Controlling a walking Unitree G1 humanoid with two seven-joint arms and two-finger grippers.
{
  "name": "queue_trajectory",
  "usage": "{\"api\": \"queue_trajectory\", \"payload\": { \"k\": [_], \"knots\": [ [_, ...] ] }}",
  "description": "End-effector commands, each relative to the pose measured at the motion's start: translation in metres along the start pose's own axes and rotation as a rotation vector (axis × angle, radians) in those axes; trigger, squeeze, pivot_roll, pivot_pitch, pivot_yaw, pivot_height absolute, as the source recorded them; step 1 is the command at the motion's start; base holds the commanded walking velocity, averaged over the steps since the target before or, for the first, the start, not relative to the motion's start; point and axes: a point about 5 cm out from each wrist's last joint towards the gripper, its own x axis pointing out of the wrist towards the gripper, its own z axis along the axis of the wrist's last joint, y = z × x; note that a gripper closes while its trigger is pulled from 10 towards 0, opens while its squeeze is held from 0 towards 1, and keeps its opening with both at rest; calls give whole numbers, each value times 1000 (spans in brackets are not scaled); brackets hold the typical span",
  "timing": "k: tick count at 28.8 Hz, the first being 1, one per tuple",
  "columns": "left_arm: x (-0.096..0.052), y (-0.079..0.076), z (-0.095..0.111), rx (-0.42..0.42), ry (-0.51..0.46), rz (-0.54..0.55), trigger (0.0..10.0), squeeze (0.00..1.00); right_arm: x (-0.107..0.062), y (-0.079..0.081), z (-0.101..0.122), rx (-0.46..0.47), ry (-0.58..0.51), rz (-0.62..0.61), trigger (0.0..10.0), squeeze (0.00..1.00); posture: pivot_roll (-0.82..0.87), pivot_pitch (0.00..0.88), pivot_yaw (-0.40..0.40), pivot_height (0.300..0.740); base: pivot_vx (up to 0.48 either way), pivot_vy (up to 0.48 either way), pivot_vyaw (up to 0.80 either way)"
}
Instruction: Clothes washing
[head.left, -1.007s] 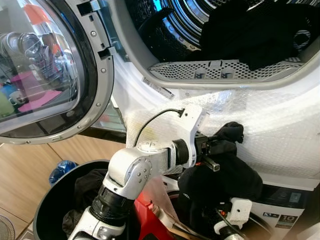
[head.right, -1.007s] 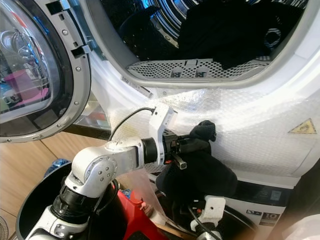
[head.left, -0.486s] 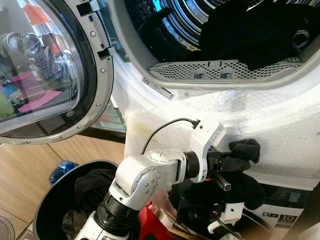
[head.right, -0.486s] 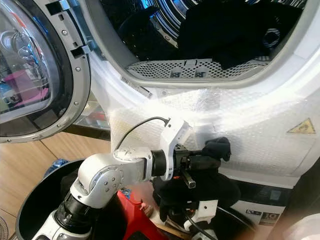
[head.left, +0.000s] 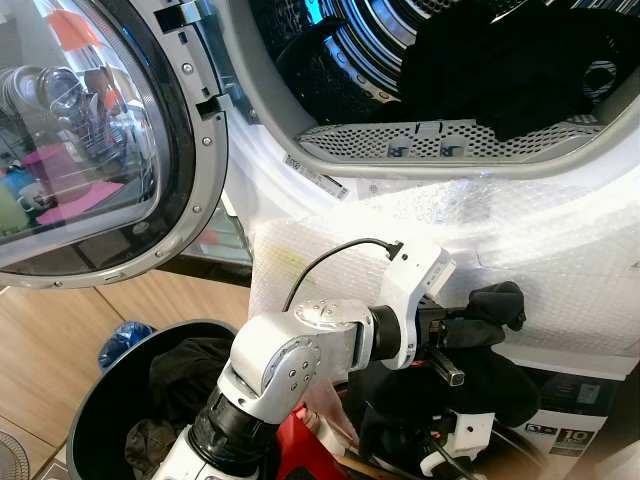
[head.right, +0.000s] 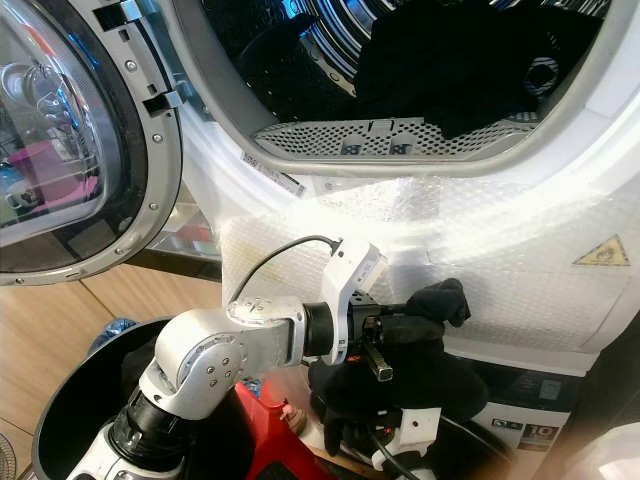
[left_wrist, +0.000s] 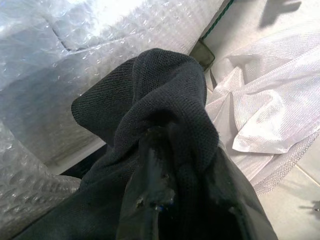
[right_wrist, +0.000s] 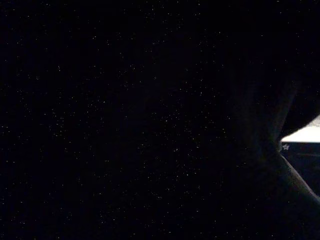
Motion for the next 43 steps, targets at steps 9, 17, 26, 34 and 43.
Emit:
{"api": "queue_trajectory", "payload": {
  "k": [9, 17, 26, 34, 43],
  "knots": [
    [-7, 1, 8, 23, -22, 16, 0, 0, 3, 8, 6, 39, -21, 5, 0, 0, -76, 0, 267, 740, 0, 0, 0],
    [-11, 2, 9, 16, -39, 33, 0, 0, 5, 0, -4, 39, 33, -23, 0, 0, -64, 0, 246, 740, 0, 0, 0],
    [-21, 0, 6, 29, -25, 18, 0, 0, -4, -34, -10, 34, 77, -97, 0, 0, -42, 0, 254, 740, 0, 0, 0],
    [-42, -5, -1, 108, 8, -44, 9765, 1000, -8, -57, 2, 70, -3, -130, 0, 0, -39, 0, 261, 740, 0, 0, 0],
    [-81, 9, -21, 181, 150, -49, 10000, 1000, -9, -74, 17, 26, -54, -138, 0, 0, -26, 0, 272, 740, 0, 0, 0]
  ]
}}
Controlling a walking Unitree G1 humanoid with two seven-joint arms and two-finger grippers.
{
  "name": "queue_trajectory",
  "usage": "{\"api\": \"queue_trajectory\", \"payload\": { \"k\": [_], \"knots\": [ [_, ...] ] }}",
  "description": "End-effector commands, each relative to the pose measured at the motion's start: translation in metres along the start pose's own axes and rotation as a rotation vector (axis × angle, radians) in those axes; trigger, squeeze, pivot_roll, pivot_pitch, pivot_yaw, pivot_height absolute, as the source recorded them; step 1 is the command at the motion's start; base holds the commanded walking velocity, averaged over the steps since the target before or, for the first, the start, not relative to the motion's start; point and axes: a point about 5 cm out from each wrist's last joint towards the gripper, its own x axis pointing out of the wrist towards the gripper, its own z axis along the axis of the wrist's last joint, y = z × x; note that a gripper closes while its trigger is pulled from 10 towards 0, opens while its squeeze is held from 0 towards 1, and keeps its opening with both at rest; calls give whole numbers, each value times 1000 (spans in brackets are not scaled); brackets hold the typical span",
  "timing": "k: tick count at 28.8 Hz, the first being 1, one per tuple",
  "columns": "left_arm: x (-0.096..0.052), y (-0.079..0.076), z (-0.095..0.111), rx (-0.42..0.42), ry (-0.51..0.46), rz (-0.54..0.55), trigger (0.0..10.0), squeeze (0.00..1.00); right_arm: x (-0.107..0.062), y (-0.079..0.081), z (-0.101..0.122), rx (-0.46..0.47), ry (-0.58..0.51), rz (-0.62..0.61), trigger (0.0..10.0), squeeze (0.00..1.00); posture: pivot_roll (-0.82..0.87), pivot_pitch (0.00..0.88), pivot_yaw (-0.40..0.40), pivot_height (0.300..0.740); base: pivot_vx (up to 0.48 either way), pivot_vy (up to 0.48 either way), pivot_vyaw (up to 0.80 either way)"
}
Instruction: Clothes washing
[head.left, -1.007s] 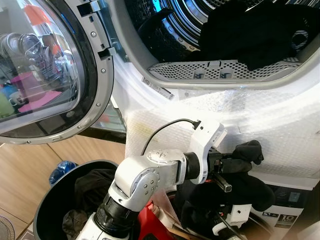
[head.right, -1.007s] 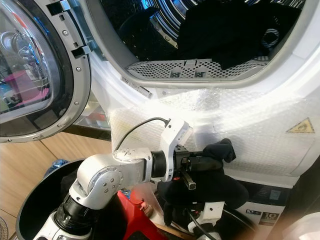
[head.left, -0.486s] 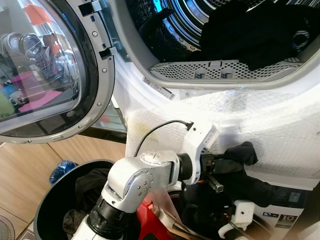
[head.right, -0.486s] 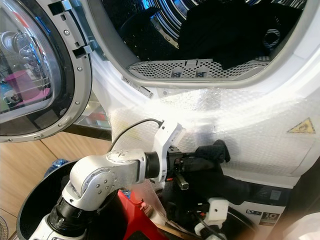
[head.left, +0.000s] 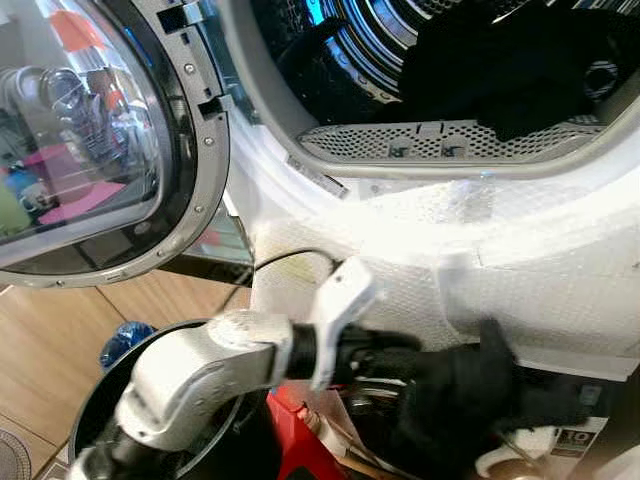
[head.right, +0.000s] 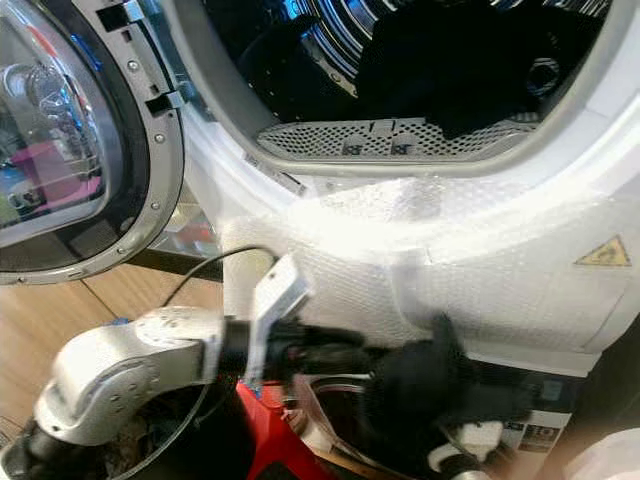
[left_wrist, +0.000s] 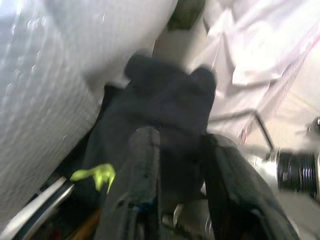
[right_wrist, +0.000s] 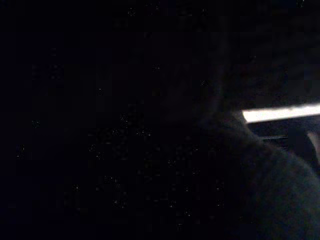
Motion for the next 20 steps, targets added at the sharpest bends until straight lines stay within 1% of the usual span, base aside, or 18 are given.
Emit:
{"api": "queue_trajectory", "payload": {
  "k": [1, 2, 4, 5, 6, 7, 8, 9, 10, 11, 13, 14, 15, 16, 17, 18, 19, 20],
  "knots": [
    [-6, 6, -2, 30, 17, 42, 10000, 1000, 6, 5, 6, -5, -39, 32, 0, 0, -25, 0, 272, 740, 0, 0, 0],
    [-11, 12, -8, 29, 42, 80, 10000, 1000, 6, 1, 10, -16, -55, 36, 0, 0, -26, 0, 277, 740, 0, 0, 0],
    [-16, 18, -14, 38, 70, 117, 10000, 1000, 5, 0, 16, -13, -76, 66, 0, 0, -29, 0, 279, 740, 0, 0, 0],
    [-20, 21, -19, 58, 91, 150, 10000, 1000, 4, 1, 18, -17, -82, 101, 0, 0, -29, 0, 284, 740, 0, 0, 0],
    [-23, 26, -22, 66, 103, 189, 10000, 1000, 3, 2, 19, -29, -82, 132, 0, 0, -29, 0, 284, 740, 0, 0, 0],
    [-28, 33, -26, 89, 113, 257, 10000, 1000, 2, 4, 20, -42, -77, 170, 0, 0, -31, 0, 287, 740, 0, 0, 0],
    [-28, 33, -26, 89, 113, 257, 10000, 1000, 2, 4, 20, -42, -77, 170, 0, 0, -31, 0, 287, 740, 0, 0, 0],
    [-31, 40, -28, 103, 112, 328, 10000, 1000, 0, 6, 19, -47, -68, 199, 0, 0, -33, 0, 289, 740, 0, 0, 0],
    [-36, 49, -29, 155, 100, 425, 10000, 1000, -3, 8, 17, -51, -53, 242, 0, 0, -33, 0, 289, 740, 0, 0, 0],
    [-42, 58, -30, 165, 79, 518, 10000, 1000, -5, 11, 15, -51, -35, 286, 0, 0, -34, 0, 293, 740, 0, 0, 0],
    [-51, 69, -33, 152, 49, 645, 10000, 1000, -10, 17, 10, -51, -4, 358, 0, 0, -35, 0, 296, 740, 0, 0, 0],
    [-57, 74, -35, 167, 52, 705, 10000, 1000, -13, 21, 6, -53, 21, 402, 0, 0, -37, 0, 300, 740, 0, 0, 0],
    [-61, 77, -37, 184, 62, 739, 10000, 753, -16, 24, 2, -56, 49, 439, 0, 0, -37, 0, 300, 740, 0, 0, 0],
    [-66, 81, -42, 208, 83, 777, 10000, 0, -18, 28, -3, -59, 85, 473, 0, 0, -38, 0, 300, 740, 0, 0, 0],
    [-66, 81, -42, 208, 83, 777, 10000, 0, -18, 28, -3, -59, 85, 473, 0, 0, -38, 0, 300, 740, 0, 0, 0],
    [-69, 82, -45, 225, 98, 794, 10000, 0, -20, 30, -6, -61, 106, 491, 0, 0, -38, 0, 300, 740, 0, 0, 0],
    [-75, 89, -53, 237, 143, 861, 10000, 0, -24, 34, -12, -71, 145, 536, 0, 0, -43, 0, 301, 740, 0, 0, 0],
    [-82, 94, -60, 224, 169, 928, 10000, 0, -28, 37, -16, -80, 179, 578, 0, 0, -43, 0, 301, 740, 0, 0, 0]
  ]
}}
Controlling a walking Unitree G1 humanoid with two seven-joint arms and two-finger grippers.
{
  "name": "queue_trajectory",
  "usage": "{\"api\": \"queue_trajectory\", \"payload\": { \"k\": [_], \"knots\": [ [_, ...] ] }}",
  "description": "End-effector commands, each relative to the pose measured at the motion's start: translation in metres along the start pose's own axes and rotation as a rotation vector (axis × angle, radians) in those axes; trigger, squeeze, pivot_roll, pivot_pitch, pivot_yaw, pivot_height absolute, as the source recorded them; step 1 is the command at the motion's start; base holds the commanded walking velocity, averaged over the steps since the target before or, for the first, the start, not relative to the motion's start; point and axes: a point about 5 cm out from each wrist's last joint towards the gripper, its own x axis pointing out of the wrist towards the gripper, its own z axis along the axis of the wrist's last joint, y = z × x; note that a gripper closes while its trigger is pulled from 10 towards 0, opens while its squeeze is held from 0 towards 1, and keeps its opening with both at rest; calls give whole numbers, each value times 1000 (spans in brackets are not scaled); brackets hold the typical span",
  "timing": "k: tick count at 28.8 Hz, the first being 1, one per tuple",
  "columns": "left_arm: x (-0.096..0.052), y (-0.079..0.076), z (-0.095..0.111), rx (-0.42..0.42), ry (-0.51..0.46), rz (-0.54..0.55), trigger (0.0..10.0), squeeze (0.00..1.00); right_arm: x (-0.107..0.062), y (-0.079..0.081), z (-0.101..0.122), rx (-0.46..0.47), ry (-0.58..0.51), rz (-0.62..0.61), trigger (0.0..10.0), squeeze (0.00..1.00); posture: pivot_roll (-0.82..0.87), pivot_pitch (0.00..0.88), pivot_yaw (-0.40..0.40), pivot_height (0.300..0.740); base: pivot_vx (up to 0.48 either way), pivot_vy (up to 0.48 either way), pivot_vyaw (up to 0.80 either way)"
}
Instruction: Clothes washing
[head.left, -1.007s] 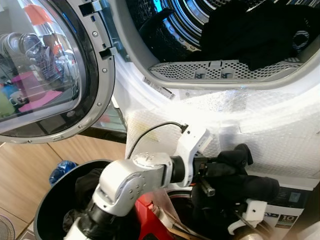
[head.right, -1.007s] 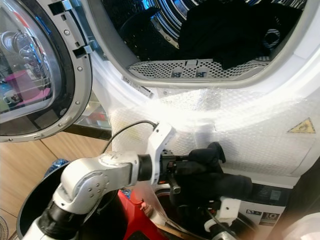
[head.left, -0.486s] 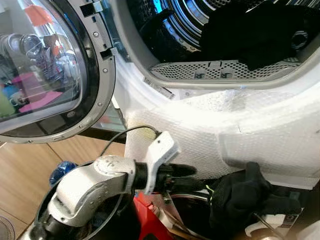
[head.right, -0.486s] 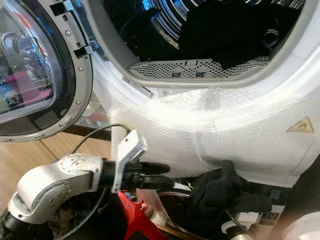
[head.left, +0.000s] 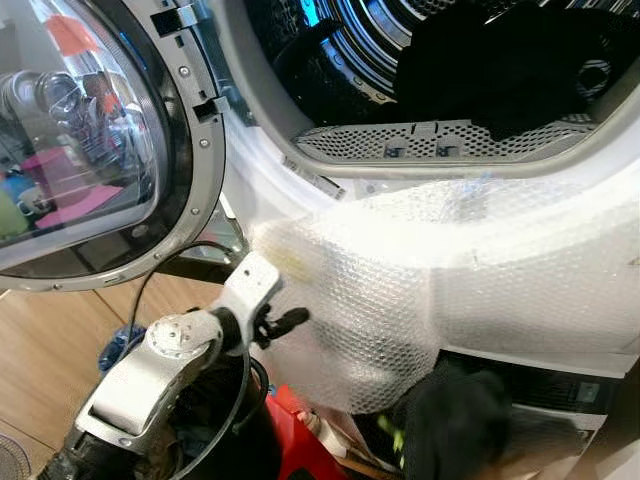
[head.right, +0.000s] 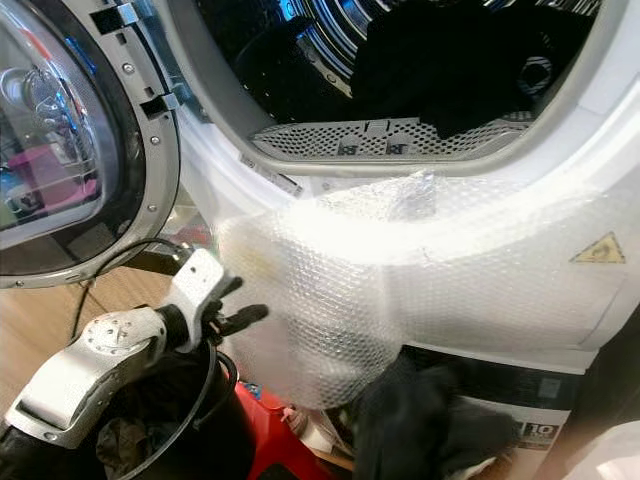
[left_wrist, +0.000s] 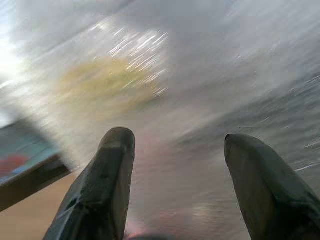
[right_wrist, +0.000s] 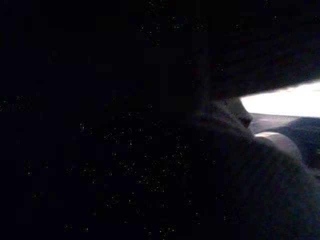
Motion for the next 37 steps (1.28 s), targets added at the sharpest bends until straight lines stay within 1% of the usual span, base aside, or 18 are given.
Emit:
{"api": "queue_trajectory", "payload": {
  "k": [1, 2, 5, 7, 8, 11, 13, 15, 17, 19, 22, 25, 26, 27, 29, 30, 34, 37],
  "knots": [
    [-7, 27, -26, 24, 87, 191, 10000, 0, 4, 18, -7, -14, 72, 150, 0, 0, -45, 0, 300, 740, 0, 0, 0],
    [-7, 27, -26, 24, 87, 191, 10000, 0, 4, 18, -7, -14, 72, 150, 0, 0, -45, 0, 300, 740, 0, 0, 0],
    [-12, 34, -42, 55, 88, 272, 10000, 0, -4, 41, -12, -2, 147, 338, 0, 0, -46, 0, 292, 740, 0, 0, 0],
    [-14, 36, -53, 3, 96, 300, 10000, 0, -7, 53, -15, -2, 191, 425, 0, 0, -46, 0, 292, 740, 0, 0, 0],
    [-14, 36, -53, 3, 96, 300, 10000, 0, -7, 53, -15, -2, 191, 425, 0, 0, -46, 0, 292, 740, 0, 0, 0],
    [-18, 30, -75, -33, 172, 271, 10000, 0, -13, 58, -28, -44, 305, 494, 0, 0, -43, 0, 282, 740, 0, 0, 0],
    [-19, 26, -79, -31, 159, 225, 10000, 0, -13, 60, -27, -50, 313, 515, 0, 0, -36, 0, 280, 740, 0, 0, 0],
    [-21, 23, -79, 17, 145, 194, 10000, 0, -11, 61, -22, -56, 289, 523, 0, 0, -36, 0, 280, 740, 0, 0, 0],
    [-25, 24, -86, 53, 135, 209, 10000, 0, -7, 72, -8, -48, 232, 585, 0, 0, -40, 0, 283, 740, 0, 0, 0],
    [-29, 27, -100, 36, 155, 275, 10000, 0, -3, 86, 5, -48, 202, 657, 0, 0, -43, 0, 282, 740, 0, 0, 0],
    [-34, 34, -124, -54, 204, 397, 10000, 0, 4, 108, 19, -74, 167, 771, 0, 0, -48, 0, 278, 740, 0, 0, 0],
    [-40, 41, -132, -77, 202, 498, 10000, 0, 6, 118, 36, -81, 112, 823, 0, 0, -45, 0, 272, 740, 0, 0, 0],
    [-43, 45, -132, -87, 185, 538, 10000, 0, 7, 121, 43, -79, 84, 831, 0, 0, -45, 0, 266, 740, 0, 0, 0],
    [-51, 53, -122, -96, 90, 629, 10000, 0, 9, 127, 59, -64, 20, 846, 0, 0, -44, 0, 261, 740, 0, 0, 0],
    [-63, 60, -108, -76, -21, 719, 10000, 0, 12, 133, 76, -58, -50, 867, 0, 0, -44, 0, 252, 740, 0, 0, 0],
    [-65, 61, -107, -69, -35, 737, 10000, 0, 12, 134, 77, -58, -60, 866, 0, 0, -44, 0, 252, 740, 0, 0, 0],
    [-72, 57, -101, -37, -78, 765, 10000, 0, 17, 131, 83, -55, -95, 832, 0, 0, -30, 0, 232, 740, 0, 0, 0],
    [-73, 39, -104, -19, -92, 703, 10000, 0, 34, 125, 101, -25, -182, 721, 0, 0, -19, 0, 207, 740, 0, 0, 0]
  ]
}}
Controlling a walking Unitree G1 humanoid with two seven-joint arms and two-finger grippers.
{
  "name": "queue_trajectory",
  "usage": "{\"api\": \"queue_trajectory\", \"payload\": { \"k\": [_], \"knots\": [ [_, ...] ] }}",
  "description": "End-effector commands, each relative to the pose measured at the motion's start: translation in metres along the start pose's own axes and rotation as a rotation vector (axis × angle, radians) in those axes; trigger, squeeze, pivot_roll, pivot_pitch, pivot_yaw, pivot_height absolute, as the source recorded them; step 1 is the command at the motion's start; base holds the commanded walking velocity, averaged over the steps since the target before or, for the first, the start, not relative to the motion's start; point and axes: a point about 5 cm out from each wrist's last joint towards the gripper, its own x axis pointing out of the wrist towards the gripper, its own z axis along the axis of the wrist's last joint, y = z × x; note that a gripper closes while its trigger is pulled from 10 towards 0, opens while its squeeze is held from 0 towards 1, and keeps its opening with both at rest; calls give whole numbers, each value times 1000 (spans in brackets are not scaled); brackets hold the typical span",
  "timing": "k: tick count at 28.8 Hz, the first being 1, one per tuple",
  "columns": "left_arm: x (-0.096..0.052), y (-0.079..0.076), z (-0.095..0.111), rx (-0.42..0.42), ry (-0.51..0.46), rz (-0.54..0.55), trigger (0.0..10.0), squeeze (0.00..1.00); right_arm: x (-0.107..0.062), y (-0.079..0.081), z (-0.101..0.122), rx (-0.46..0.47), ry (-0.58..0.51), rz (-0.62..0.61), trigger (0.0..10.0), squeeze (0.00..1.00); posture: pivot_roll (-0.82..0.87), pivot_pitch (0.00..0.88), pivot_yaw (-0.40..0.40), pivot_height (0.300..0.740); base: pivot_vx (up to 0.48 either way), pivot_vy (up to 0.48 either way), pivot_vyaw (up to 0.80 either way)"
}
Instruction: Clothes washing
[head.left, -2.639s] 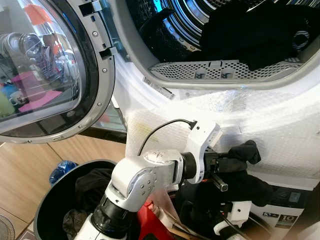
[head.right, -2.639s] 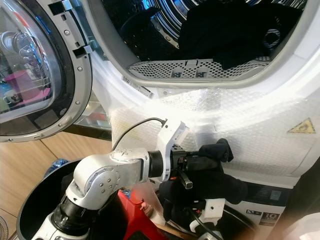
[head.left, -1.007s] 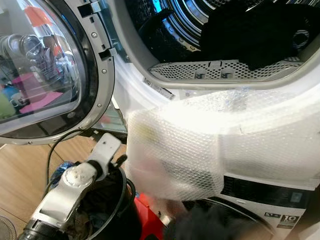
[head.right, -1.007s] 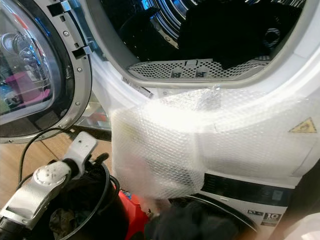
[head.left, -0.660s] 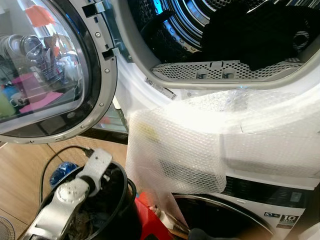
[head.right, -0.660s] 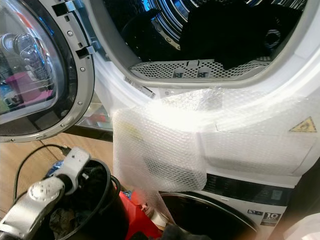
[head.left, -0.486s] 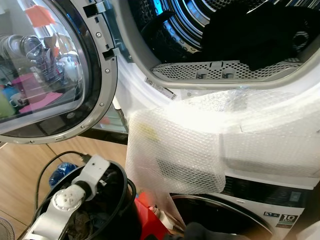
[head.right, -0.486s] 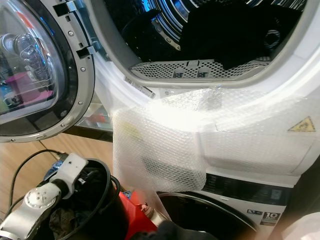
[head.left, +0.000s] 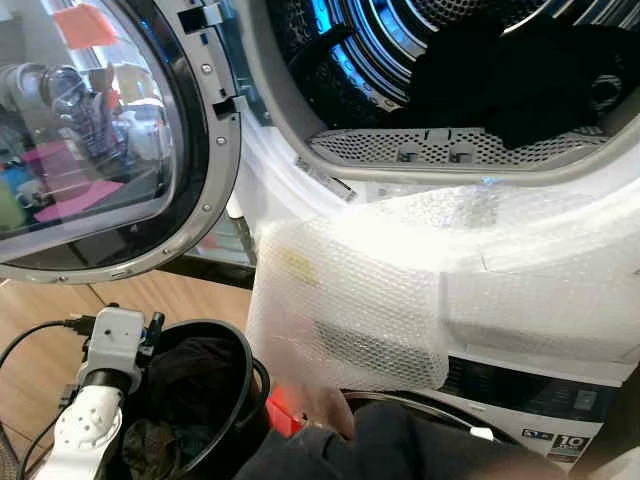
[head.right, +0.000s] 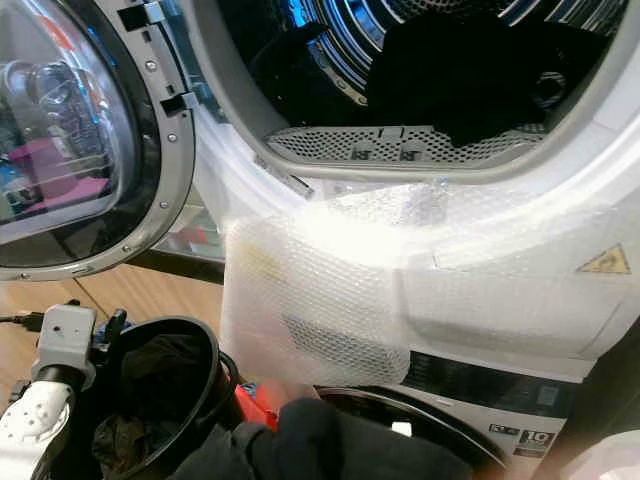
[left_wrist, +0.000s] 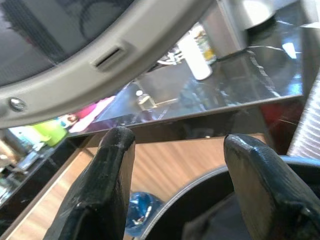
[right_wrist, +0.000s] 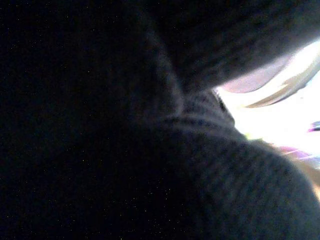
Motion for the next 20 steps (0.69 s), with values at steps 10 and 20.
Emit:
{"api": "queue_trajectory", "payload": {
  "k": [10, 20],
  "knots": [
    [-13, -35, -18, -18, 31, -70, 10000, 0, 28, 1, 58, -49, -180, 79, 0, 0, -42, 0, 160, 740, 0, 0, 0],
    [-15, -63, -16, 28, -6, -169, 10000, 0, 65, -42, 155, -209, -441, 94, 0, 0, -62, 0, 108, 740, 0, 0, 0]
  ]
}}
